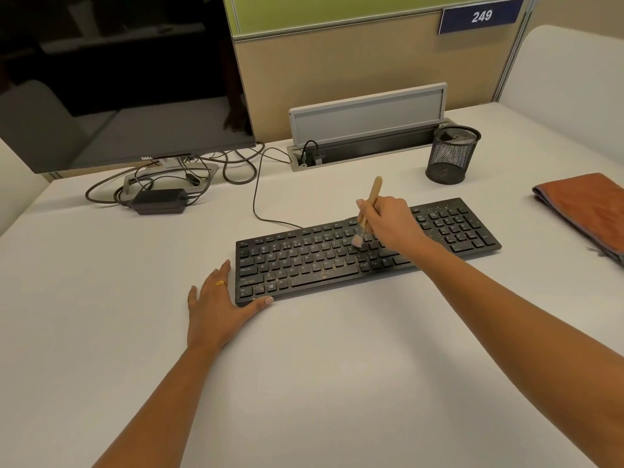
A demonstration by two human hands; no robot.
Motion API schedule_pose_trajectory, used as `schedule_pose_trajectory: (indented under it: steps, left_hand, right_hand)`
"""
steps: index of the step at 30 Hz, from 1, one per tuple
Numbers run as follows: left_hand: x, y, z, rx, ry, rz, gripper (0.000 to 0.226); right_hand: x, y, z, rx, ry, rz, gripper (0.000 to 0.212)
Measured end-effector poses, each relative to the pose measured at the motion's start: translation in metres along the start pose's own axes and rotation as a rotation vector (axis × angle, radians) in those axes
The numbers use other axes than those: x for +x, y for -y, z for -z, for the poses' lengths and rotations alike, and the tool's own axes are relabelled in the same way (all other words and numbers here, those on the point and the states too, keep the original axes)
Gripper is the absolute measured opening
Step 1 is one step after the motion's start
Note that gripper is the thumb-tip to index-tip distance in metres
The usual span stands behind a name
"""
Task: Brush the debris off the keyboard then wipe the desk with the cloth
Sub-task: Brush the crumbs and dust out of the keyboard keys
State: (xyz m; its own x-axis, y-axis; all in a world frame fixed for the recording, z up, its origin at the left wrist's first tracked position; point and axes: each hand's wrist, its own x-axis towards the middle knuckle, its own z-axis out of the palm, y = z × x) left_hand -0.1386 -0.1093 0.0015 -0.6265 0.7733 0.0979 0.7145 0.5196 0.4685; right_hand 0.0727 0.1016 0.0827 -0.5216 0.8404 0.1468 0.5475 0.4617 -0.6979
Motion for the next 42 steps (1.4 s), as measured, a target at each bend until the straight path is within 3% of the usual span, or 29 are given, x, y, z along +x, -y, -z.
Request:
schedule_pose_trajectory:
  steps: [7, 13, 17, 23, 28, 31, 35, 42]
  left_hand:
    - [0.0, 0.0, 0.001, 0.005, 0.001, -0.004, 0.118]
    - [0.0, 0.0, 0.0, -0.002, 0.002, 0.0, 0.118]
    - [0.0, 0.0, 0.0, -0.004, -0.003, -0.003, 0.117]
    - [0.0, -0.001, 0.001, -0.011, -0.007, 0.001, 0.117]
    - [0.0, -0.001, 0.002, -0.01, -0.007, 0.0, 0.117]
    - [0.0, -0.001, 0.002, -0.012, -0.01, -0.001, 0.116]
    - [-0.001, -0.002, 0.002, -0.007, -0.009, 0.004, 0.116]
    - [0.0, -0.001, 0.001, -0.009, -0.008, 0.006, 0.115]
  right_hand:
    - [-0.002, 0.0, -0.005, -0.135, 0.086, 0.02, 0.044]
    - [-0.003, -0.006, -0.004, 0.029, -0.008, 0.012, 0.042]
    - [-0.004, -0.009, -0.002, -0.006, 0.079, 0.031, 0.042]
    - [-0.011, -0.02, 0.014, 0.152, 0.26, 0.108, 0.03]
    - [-0.007, -0.031, 0.036, -0.03, 0.4, 0.12, 0.028]
    - [-0.003, -0.023, 0.042, -0.039, 0.345, 0.113, 0.034]
    - [0.001, -0.016, 0.034, 0.111, 0.122, 0.069, 0.035]
    - [-0.005, -0.015, 0.01, -0.021, 0.18, 0.031, 0.041]
